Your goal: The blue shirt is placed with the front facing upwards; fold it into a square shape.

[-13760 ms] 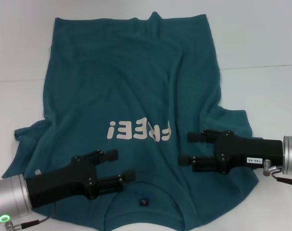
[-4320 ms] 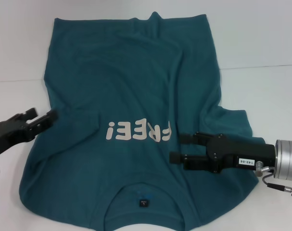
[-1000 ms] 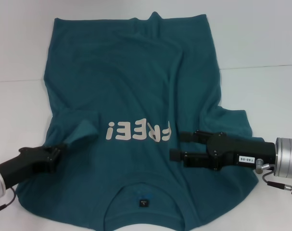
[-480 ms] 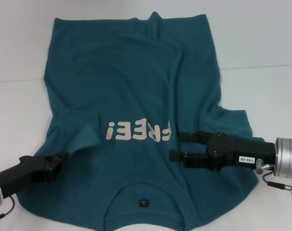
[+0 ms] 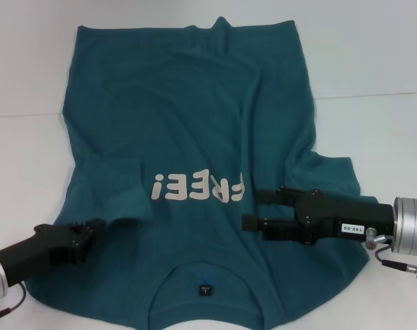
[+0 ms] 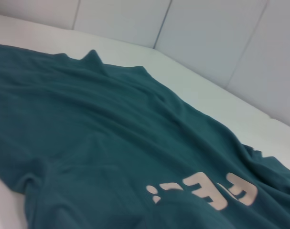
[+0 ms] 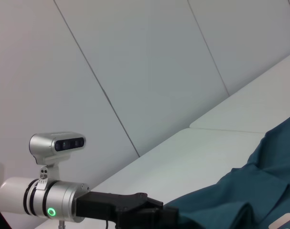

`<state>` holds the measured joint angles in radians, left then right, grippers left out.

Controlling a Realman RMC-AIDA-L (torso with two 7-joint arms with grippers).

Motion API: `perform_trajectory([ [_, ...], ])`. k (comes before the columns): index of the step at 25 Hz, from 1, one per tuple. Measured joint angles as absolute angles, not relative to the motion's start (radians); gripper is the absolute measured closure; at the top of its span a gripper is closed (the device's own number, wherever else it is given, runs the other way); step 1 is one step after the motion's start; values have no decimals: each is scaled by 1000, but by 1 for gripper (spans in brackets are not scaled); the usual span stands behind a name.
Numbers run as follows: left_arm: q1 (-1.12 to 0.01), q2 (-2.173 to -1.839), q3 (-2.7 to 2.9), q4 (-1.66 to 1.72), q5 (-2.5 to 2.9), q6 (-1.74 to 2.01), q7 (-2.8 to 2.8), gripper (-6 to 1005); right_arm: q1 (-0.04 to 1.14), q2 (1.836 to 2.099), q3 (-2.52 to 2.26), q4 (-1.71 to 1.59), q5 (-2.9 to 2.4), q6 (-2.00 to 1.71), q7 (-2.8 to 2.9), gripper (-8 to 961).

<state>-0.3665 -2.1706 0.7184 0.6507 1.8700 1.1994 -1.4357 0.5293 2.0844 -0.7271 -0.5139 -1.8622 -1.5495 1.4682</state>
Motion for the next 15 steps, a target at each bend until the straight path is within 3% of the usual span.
perform_trajectory([
  [9,-375,-2166,719,653,1943,1271,-1486,965,533,2084,-727,-514,-1862,-1545,1467,56],
  [15,-369,-2164,703,697,1935,1373,-1497,810,534,2083,-725,-515,-1861,-1543,1466,56],
])
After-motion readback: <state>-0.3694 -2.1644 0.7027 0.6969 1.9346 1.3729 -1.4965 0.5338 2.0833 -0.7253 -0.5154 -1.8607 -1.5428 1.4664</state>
